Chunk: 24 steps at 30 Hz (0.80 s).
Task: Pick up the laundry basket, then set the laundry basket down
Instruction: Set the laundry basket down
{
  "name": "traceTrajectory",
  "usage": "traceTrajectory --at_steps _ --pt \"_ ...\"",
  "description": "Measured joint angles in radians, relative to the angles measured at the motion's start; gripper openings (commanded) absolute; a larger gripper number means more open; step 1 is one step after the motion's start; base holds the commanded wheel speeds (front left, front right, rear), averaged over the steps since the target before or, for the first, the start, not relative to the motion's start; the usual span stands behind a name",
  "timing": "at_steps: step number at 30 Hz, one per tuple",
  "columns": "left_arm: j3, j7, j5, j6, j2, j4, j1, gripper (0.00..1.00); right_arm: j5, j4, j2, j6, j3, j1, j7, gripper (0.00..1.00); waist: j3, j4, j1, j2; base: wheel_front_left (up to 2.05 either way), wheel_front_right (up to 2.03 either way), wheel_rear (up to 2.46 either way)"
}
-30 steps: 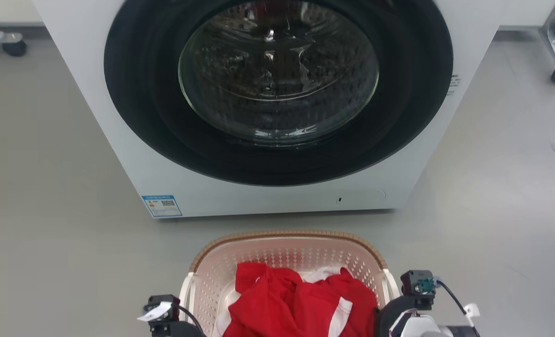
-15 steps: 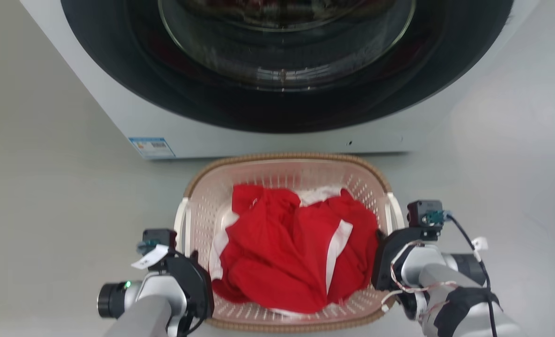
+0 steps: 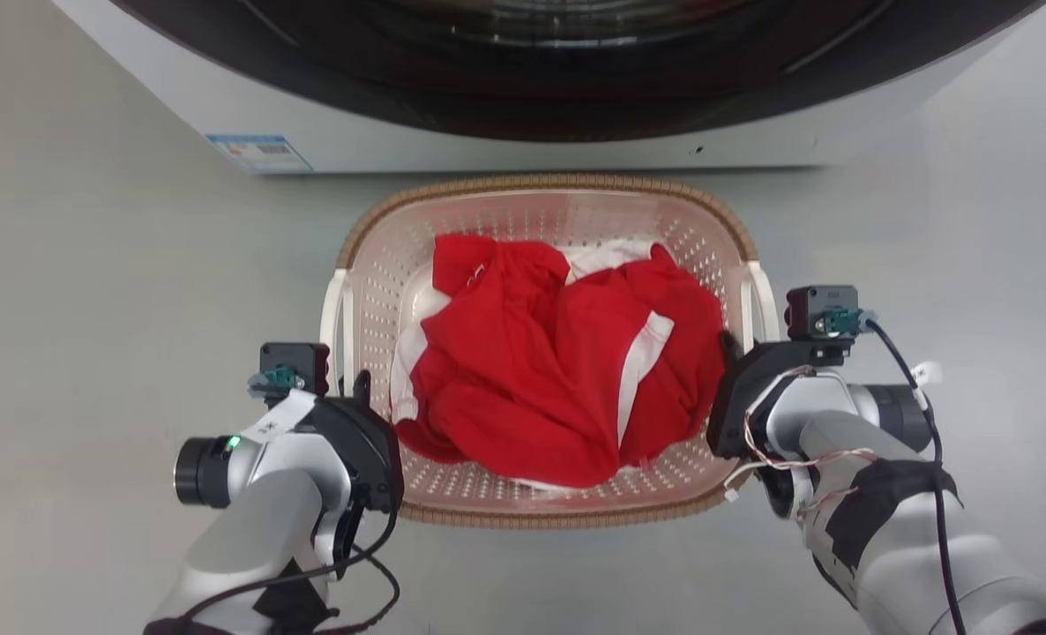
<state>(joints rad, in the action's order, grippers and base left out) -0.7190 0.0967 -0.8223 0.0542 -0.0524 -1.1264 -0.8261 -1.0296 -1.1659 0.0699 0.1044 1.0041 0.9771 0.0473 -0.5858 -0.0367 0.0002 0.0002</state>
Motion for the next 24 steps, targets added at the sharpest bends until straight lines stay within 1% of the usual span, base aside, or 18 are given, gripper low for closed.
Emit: traceTrajectory --at_steps 15,20,22,24 --pt "0.013 0.049 0.016 0.008 -0.008 0.005 -0.158 0.0 0.02 -0.01 0.009 0.0 -0.012 0.159 0.051 0.0 -0.223 -0.012 -0.0001 0.0 0.0 0.0 0.0" --pt "0.014 0.065 0.022 0.008 -0.009 0.003 -0.18 0.0 0.02 -0.017 0.009 -0.001 -0.012 0.179 0.066 0.0 -0.276 -0.013 0.0 0.0 0.0 0.0 0.0" --pt "0.013 0.073 0.025 0.007 -0.007 0.0 -0.181 0.0 0.022 -0.022 0.009 -0.008 -0.012 0.181 0.075 0.0 -0.297 -0.013 0.0 0.0 0.0 0.0 0.0" --pt "0.013 0.074 0.026 0.007 -0.006 -0.004 -0.184 0.0 0.026 -0.027 0.008 -0.008 -0.012 0.181 0.079 0.0 -0.314 -0.013 0.0 0.0 0.0 0.0 0.0"
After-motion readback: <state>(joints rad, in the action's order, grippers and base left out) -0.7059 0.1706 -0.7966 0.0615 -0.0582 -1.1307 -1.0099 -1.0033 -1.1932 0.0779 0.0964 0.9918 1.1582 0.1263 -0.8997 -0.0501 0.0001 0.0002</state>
